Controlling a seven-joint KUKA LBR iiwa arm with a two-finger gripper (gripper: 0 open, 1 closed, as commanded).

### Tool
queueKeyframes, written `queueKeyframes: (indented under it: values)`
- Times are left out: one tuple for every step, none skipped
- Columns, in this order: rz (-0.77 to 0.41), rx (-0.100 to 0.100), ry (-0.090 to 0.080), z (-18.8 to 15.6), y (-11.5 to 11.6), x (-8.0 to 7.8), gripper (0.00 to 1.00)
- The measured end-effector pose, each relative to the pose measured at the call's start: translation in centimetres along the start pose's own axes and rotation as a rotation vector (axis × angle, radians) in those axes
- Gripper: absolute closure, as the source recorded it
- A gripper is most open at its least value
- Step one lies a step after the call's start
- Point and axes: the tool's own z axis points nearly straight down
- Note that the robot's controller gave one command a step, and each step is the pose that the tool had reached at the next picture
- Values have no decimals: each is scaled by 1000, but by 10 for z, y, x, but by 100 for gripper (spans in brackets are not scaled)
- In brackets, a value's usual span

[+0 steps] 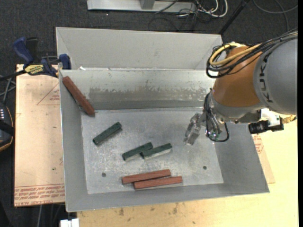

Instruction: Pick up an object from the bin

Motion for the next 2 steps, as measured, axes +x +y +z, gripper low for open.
queueKeyframes:
  values:
    - [179, 1, -1, 12, 12, 0, 100]
    - [262, 0, 1, 7, -19, -16, 100]
